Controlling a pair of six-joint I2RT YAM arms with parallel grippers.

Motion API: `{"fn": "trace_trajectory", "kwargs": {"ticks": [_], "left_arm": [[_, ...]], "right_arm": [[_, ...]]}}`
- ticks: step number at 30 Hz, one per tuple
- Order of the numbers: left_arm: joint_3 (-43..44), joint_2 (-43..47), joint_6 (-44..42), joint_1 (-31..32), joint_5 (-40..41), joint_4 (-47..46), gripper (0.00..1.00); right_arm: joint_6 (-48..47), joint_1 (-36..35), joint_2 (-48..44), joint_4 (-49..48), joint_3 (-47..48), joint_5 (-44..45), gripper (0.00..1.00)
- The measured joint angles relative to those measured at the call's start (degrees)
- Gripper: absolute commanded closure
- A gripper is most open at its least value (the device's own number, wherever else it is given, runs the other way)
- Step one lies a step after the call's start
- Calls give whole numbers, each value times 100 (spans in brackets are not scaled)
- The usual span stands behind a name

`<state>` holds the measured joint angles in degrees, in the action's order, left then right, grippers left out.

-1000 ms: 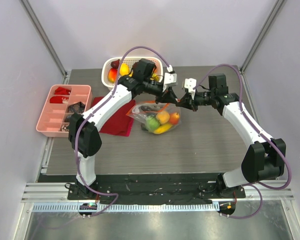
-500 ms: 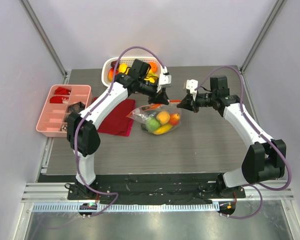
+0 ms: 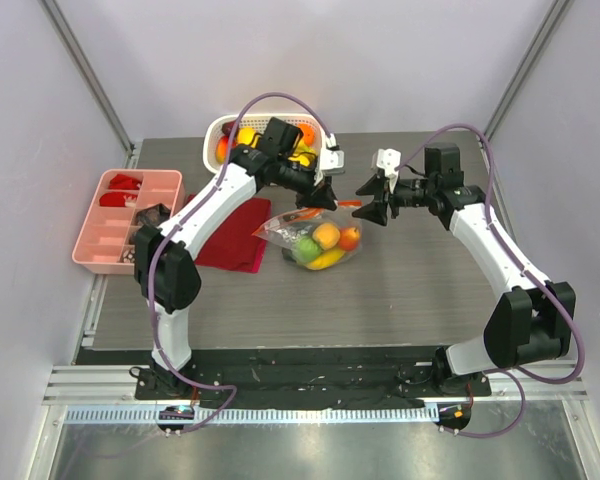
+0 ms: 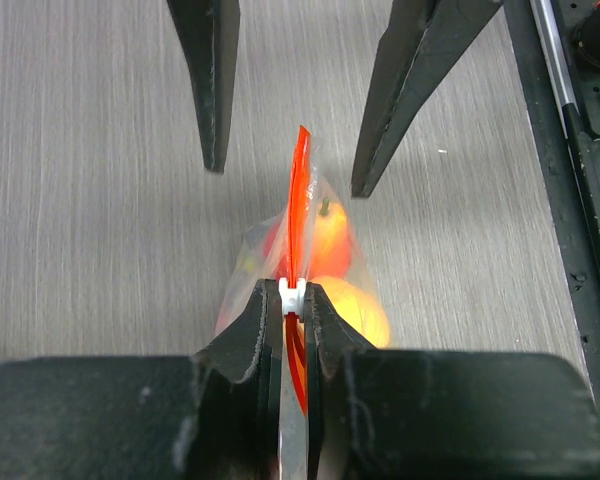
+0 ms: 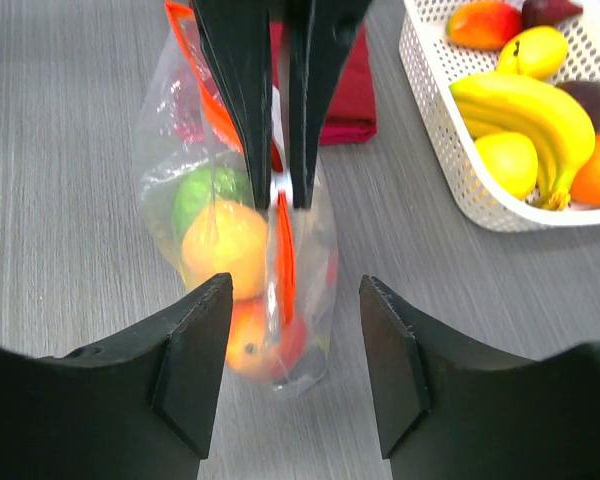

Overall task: Place the food in the zip-top bag and seal the zipper
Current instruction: Zip the zipper food storage bag at the center of the board.

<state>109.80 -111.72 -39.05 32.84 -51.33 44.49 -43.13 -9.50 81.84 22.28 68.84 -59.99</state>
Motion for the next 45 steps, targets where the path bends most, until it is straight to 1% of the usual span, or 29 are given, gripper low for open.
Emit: {"fn": "trace_trajectory", "kwargs": {"ticks": [3,4,6,8,9,10,12,13,18,25,38,45], "left_arm": [[0,0,20,52,7,-11,100],[0,0,42,68,15,-15,100],[0,0,105,94,28,-46,100],[0,0,151,107,37,-85,100],[0,0,168,118,39,-107,100],[0,0,199,118,39,-122,100],[0,0,240,122,57,-142,100],[0,0,256,122,72,-138,100],[-186,17,249,138,109,-162,100],[-592,236,225,72,201,-249,99],[-1075,765,-105,-481,492,173,96],[-1176,964,-514,-857,586,592,97]], "right_arm": [[15,-98,0,-4,92,-17,47],[17,-142,0,-11,116,-17,51],[-9,-205,2,-4,142,-15,55],[-122,-269,4,31,168,26,62],[-249,-302,7,101,195,61,67],[-407,-341,9,205,216,116,80],[-793,-404,9,402,232,225,97],[-973,-433,15,507,232,291,99],[-1384,-466,17,723,234,570,99],[-1528,-514,15,876,232,745,99],[-1512,-188,-127,903,208,1027,99],[-1497,-66,-358,914,92,1150,99]]}}
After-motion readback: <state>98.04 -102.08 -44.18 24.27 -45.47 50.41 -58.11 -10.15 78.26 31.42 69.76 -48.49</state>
